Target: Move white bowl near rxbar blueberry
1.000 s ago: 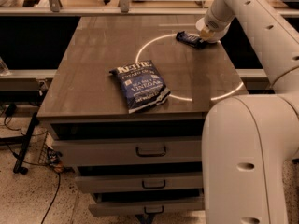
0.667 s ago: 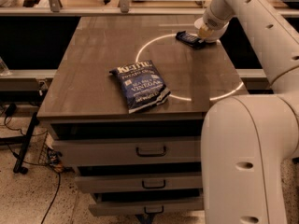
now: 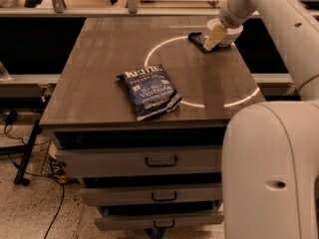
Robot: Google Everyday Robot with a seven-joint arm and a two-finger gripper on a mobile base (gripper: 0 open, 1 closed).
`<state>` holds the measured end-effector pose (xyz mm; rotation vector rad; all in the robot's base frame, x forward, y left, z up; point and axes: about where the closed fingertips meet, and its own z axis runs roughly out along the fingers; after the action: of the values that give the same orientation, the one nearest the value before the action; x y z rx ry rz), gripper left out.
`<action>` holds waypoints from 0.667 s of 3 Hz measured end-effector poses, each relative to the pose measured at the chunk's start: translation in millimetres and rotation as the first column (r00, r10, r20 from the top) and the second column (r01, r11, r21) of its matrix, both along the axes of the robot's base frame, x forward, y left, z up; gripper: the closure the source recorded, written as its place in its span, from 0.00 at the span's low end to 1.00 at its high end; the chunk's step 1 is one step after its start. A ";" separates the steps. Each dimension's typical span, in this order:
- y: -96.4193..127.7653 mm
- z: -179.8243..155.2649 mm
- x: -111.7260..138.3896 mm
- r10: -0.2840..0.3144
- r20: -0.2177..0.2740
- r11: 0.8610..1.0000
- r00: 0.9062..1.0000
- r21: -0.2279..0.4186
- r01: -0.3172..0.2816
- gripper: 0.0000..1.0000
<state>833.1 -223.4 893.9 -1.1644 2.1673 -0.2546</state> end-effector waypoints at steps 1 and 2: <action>-10.2 16.2 -17.7 -0.018 0.029 0.999 0.999 0.034 0.017 0.00; -26.7 61.4 -49.5 -0.017 0.115 0.995 0.993 0.096 0.006 0.00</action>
Offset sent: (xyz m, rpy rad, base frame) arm -0.1063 -0.0481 0.1204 0.1726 -0.2398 -0.0103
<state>783.6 -250.1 955.2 -1.0573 2.0623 -0.2157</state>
